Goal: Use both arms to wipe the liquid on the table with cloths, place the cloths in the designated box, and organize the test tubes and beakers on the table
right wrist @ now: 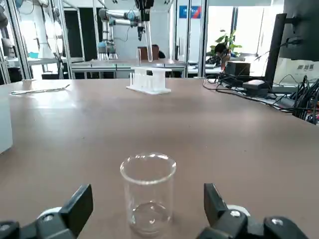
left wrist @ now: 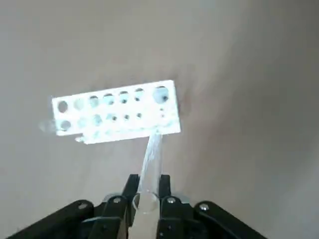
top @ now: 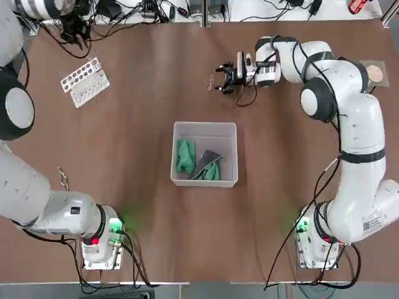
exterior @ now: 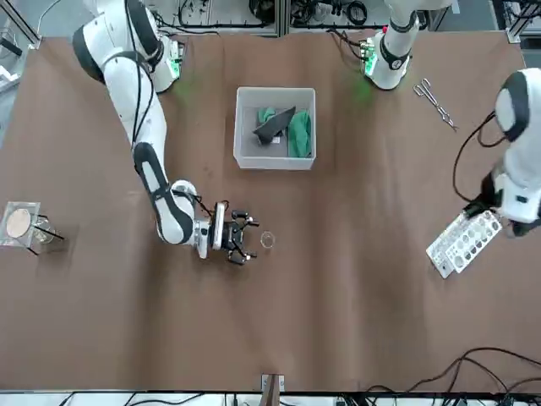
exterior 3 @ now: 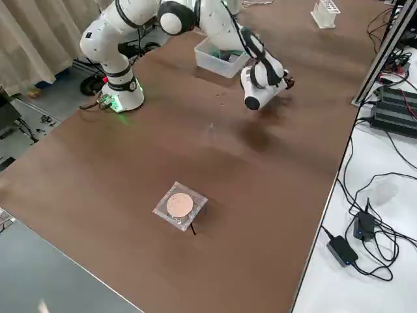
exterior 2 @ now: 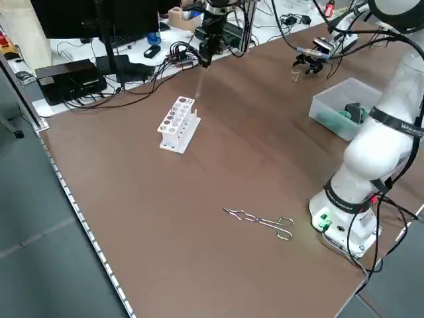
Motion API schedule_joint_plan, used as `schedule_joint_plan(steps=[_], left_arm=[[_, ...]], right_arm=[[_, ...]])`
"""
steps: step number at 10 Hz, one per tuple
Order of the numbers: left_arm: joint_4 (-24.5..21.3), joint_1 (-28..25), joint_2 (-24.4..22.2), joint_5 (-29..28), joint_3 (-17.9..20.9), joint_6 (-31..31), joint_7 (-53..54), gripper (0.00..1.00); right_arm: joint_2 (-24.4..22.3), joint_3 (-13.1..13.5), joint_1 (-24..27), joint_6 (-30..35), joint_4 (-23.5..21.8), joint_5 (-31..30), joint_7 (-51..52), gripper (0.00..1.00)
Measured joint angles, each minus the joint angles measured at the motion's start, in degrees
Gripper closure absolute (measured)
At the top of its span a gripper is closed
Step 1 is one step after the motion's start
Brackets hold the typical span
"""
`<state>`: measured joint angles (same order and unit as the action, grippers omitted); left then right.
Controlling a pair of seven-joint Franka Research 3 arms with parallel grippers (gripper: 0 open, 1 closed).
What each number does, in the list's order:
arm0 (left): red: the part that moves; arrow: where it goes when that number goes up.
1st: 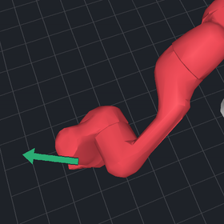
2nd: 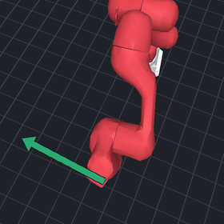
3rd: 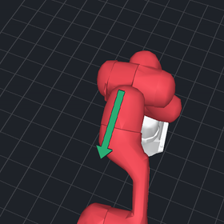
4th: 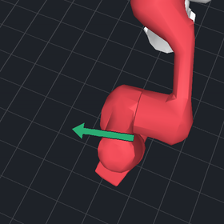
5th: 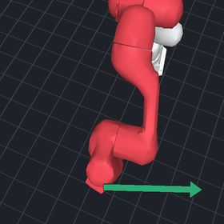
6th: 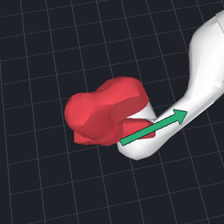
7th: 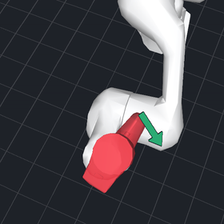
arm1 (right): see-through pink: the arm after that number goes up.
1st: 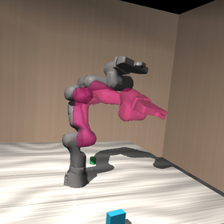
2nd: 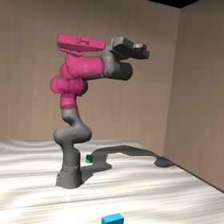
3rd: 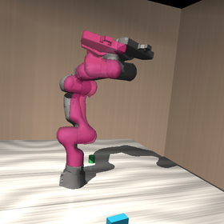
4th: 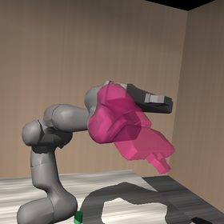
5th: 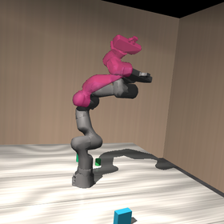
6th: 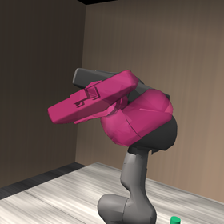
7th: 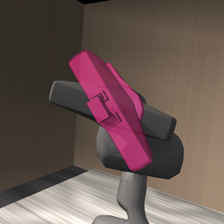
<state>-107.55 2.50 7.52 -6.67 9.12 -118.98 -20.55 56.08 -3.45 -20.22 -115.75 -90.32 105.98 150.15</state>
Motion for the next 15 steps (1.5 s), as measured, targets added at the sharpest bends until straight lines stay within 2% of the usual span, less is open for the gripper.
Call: schedule_joint_plan(steps=[2,3,7,9,10,12,13,15], left_arm=[[-0.2,-0.4,0.0,0.1,6.5,0.0,9.7,0.78],[-0.5,-1.2,-0.1,0.3,7.8,0.0,13.2,0.78],[-2.5,-2.5,0.0,3.1,8.3,0.0,17.6,0.78],[-2.6,-2.5,0.5,3.2,8.3,0.0,18.0,0.78],[-2.6,-2.4,0.7,3.2,8.3,-0.1,18.2,0.78],[-2.3,-2.3,1.0,3.2,8.2,-0.2,18.2,0.78],[-1.9,-2.3,1.5,3.2,8.2,-0.3,18.2,0.78],[-0.5,-2.2,2.5,3.2,8.2,-0.3,18.2,0.78]], right_arm=[[2.2,-0.1,-0.1,0.3,1.7,1.0,1.1,0.01],[2.8,-0.1,-0.4,0.3,2.2,1.2,1.2,0.01],[4.6,-0.3,-4.0,0.1,4.9,5.3,1.4,0.02],[5.4,-0.3,-5.9,-0.3,5.6,6.5,1.4,0.07],[5.6,-0.3,-6.0,-0.6,5.9,6.5,1.4,0.15],[5.6,0.1,-5.8,-0.6,6.0,6.7,1.3,0.5],[5.6,0.1,-5.7,-0.7,6.2,7.2,1.3,0.63],[5.6,0.2,-5.4,-0.8,7.0,7.7,0.9,0.75]])
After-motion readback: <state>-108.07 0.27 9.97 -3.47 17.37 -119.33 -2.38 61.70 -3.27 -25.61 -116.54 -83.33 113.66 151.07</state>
